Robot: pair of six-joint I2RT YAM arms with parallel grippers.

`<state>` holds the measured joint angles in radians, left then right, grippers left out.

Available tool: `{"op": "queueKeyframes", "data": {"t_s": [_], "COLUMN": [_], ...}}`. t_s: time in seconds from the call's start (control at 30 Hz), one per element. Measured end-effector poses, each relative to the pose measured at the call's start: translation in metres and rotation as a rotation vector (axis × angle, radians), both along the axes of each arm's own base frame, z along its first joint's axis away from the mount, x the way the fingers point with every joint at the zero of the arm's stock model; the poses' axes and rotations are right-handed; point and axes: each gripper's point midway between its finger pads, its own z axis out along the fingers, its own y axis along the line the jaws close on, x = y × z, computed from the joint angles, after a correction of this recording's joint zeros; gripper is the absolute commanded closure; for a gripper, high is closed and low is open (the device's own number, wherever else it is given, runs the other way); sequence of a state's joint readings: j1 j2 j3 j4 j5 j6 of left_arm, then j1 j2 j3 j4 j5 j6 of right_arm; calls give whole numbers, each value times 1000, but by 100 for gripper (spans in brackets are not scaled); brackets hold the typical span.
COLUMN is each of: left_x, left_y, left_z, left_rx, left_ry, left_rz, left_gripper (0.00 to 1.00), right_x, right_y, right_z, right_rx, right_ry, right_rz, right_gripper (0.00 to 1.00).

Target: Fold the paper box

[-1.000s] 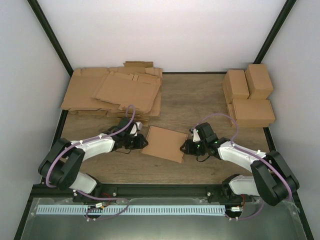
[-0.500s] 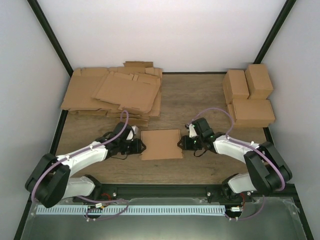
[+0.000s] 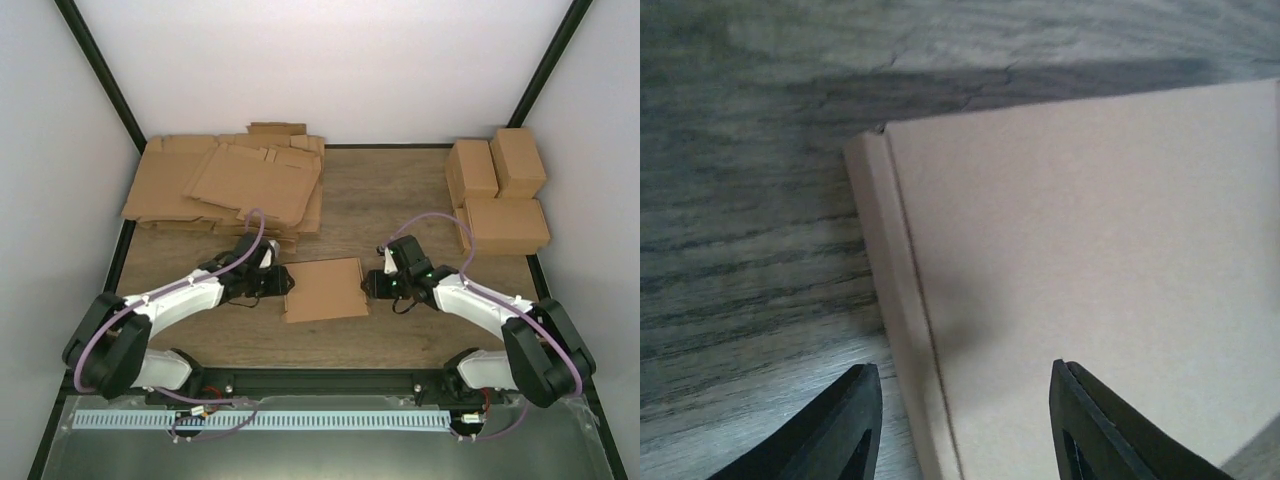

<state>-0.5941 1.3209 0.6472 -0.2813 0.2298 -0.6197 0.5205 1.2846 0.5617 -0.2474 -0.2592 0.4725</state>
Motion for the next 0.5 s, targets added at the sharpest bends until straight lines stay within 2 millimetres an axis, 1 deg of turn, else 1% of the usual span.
{"op": "queueKeyframes", "data": {"t_s": [0.03,0.1,0.17,0.27,0.3,0.4,0.5], "left_x": [0,-3,-4,-6,-6,-5,-3], "left_y": [0,0,-2,-8,-10,-9,-11], "left_z": [-6,-16,-21,-23,-24,-29,-29], "left_rx": [11,27,22,-8,-14,-13,-21], "left_ry": [14,42,56,66,67,80,77], "left_rz": [-4,-14,-25,-42,-48,-45,-50], "left_gripper": [54,59,64,69,69,69,69], "right_x": [0,-1,-3,-8,-9,-8,-8], "right_y": [0,1,5,10,12,15,18], "right_z": [0,0,-1,-10,-14,-14,-14], "right_rx": [1,7,23,39,48,74,90], "right_ry": [0,2,11,47,62,60,57], "right_rz": [1,6,22,47,51,62,70], "right_gripper": [57,58,61,65,65,66,66]}}
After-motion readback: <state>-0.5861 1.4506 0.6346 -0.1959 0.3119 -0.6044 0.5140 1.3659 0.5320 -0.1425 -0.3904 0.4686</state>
